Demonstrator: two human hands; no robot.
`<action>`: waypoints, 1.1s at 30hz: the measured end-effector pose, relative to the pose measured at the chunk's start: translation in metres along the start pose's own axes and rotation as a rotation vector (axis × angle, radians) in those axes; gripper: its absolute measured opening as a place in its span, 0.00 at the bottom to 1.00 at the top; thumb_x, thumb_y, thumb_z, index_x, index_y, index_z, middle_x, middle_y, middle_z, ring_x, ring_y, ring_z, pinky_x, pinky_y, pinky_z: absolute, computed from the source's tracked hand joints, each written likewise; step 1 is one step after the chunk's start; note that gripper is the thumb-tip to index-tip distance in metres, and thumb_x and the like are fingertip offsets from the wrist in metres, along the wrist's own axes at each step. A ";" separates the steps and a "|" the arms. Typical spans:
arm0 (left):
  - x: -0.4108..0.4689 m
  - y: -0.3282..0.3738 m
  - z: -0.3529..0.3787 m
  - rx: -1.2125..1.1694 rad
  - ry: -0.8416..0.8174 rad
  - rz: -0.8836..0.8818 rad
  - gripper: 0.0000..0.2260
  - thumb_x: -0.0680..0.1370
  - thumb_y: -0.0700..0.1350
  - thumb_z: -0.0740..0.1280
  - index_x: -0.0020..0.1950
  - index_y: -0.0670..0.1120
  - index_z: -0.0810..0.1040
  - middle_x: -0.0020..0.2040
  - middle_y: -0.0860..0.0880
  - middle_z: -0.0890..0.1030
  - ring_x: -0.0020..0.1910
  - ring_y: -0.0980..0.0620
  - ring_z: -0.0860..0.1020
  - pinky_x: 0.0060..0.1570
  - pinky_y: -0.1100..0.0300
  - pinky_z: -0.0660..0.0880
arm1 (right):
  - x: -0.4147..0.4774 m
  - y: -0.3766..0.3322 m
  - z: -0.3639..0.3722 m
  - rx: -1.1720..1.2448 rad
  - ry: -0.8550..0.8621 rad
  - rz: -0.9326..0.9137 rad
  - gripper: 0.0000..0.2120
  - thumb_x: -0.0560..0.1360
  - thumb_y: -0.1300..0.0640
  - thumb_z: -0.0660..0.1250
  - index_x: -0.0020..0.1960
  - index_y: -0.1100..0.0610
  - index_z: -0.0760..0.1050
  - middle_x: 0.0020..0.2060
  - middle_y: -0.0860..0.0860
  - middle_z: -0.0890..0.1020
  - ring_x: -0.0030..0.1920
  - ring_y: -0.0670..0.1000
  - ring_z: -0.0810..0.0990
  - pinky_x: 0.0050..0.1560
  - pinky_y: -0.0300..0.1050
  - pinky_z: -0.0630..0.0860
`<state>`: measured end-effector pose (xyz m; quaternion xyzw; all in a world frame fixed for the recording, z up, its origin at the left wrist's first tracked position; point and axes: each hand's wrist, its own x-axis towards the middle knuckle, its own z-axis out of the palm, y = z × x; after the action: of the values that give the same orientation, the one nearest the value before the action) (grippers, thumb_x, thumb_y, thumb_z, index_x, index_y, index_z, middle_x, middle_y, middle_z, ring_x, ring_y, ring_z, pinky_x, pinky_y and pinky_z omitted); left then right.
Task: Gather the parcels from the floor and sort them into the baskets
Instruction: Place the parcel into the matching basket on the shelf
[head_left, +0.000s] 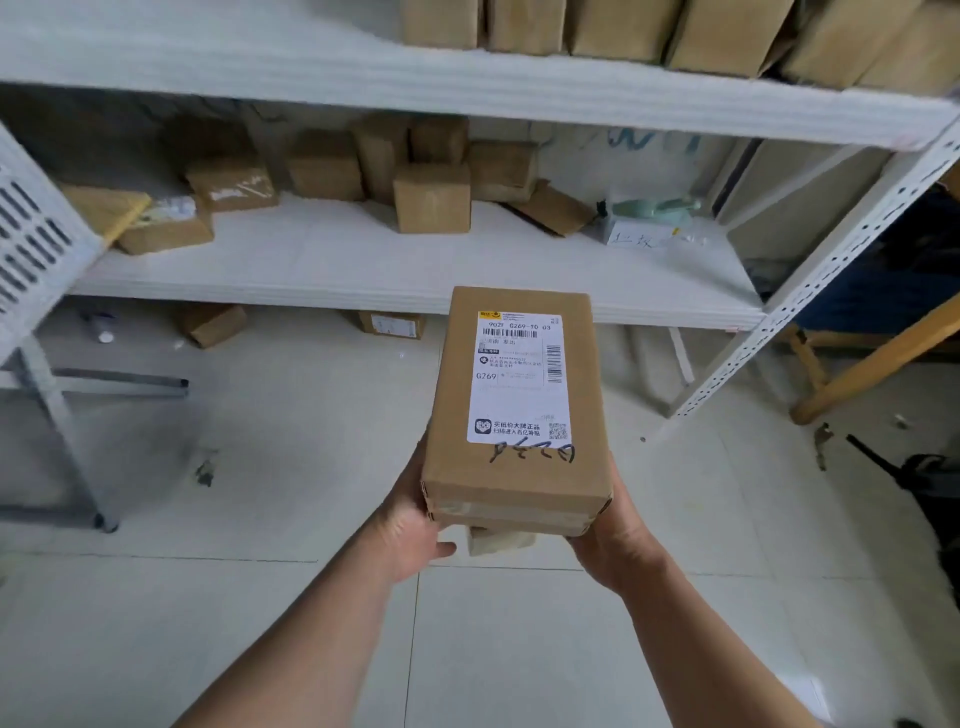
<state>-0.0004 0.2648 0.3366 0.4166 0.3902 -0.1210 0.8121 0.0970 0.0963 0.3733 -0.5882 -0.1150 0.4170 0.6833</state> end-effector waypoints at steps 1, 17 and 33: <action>-0.030 0.017 0.004 0.008 0.001 0.020 0.23 0.72 0.65 0.55 0.63 0.60 0.76 0.61 0.55 0.80 0.69 0.50 0.70 0.72 0.37 0.51 | -0.012 -0.025 0.016 0.004 -0.014 0.008 0.26 0.85 0.51 0.42 0.61 0.46 0.79 0.57 0.52 0.83 0.58 0.52 0.81 0.58 0.55 0.74; -0.459 0.181 -0.047 -0.063 0.239 0.195 0.42 0.70 0.76 0.45 0.74 0.52 0.67 0.74 0.44 0.68 0.74 0.39 0.63 0.73 0.36 0.51 | -0.148 -0.285 0.309 -0.138 -0.318 0.291 0.29 0.72 0.28 0.52 0.36 0.46 0.81 0.33 0.47 0.80 0.29 0.49 0.73 0.35 0.42 0.64; -0.648 0.322 -0.367 -0.112 0.491 0.307 0.41 0.74 0.73 0.46 0.76 0.46 0.63 0.75 0.39 0.64 0.74 0.37 0.61 0.69 0.38 0.58 | -0.062 -0.276 0.711 -0.146 -0.395 0.396 0.34 0.66 0.23 0.55 0.46 0.52 0.80 0.36 0.53 0.83 0.30 0.52 0.76 0.32 0.42 0.71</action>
<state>-0.4594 0.6648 0.8719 0.4422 0.5134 0.1293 0.7240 -0.2827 0.5669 0.8425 -0.5542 -0.1583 0.6393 0.5090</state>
